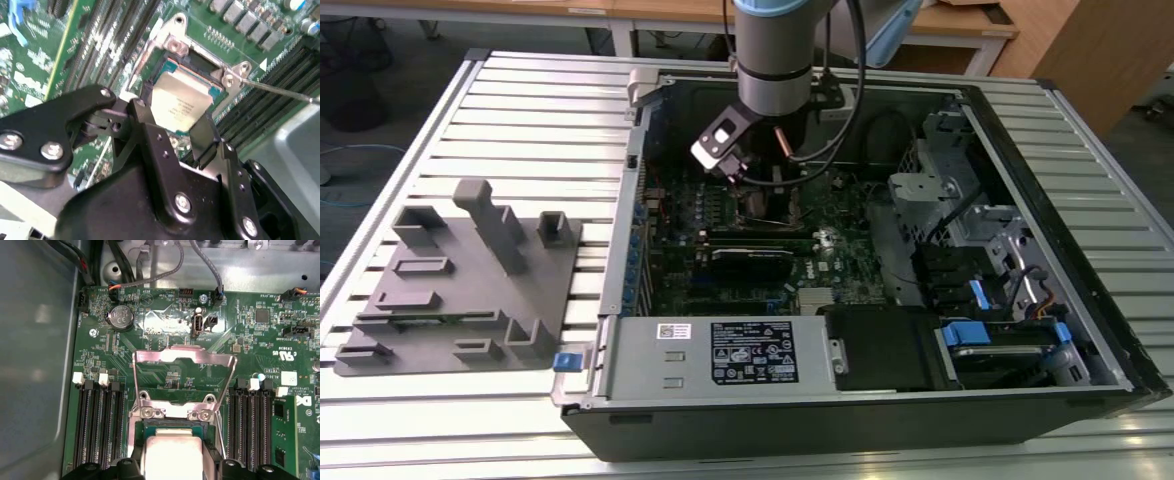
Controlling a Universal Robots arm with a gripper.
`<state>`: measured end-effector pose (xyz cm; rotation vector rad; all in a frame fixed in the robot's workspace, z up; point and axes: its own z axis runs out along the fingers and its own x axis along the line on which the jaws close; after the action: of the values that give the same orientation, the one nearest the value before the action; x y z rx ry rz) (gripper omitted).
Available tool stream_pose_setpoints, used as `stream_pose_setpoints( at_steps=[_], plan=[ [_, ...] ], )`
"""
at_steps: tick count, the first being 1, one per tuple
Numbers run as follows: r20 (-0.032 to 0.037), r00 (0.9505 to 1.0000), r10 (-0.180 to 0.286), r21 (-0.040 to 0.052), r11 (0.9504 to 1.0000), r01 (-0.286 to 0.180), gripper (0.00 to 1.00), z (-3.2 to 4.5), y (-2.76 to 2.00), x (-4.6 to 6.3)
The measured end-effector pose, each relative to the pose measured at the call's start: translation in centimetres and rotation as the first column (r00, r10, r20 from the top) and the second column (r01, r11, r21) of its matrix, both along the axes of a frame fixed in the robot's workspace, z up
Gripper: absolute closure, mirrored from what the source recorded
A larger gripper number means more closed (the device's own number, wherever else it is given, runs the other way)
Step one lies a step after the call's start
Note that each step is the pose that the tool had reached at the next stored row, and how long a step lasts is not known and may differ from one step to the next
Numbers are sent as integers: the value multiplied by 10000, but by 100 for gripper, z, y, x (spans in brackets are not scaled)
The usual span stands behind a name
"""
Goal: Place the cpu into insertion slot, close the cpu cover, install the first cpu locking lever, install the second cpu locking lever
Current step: 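Place the cpu into insertion slot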
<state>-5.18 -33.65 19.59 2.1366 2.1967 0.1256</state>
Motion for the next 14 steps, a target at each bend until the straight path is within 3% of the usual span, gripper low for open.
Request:
stream_pose_setpoints(
  at_steps=[3,8,14],
  plan=[
    [0,10000,-14,3,10000,14,46,5,1,0],
    [-2,9988,-497,-1,9988,497,46,4,-1,0],
    [-1,9985,-545,0,9985,545,46,0,0,0]
  ],
)
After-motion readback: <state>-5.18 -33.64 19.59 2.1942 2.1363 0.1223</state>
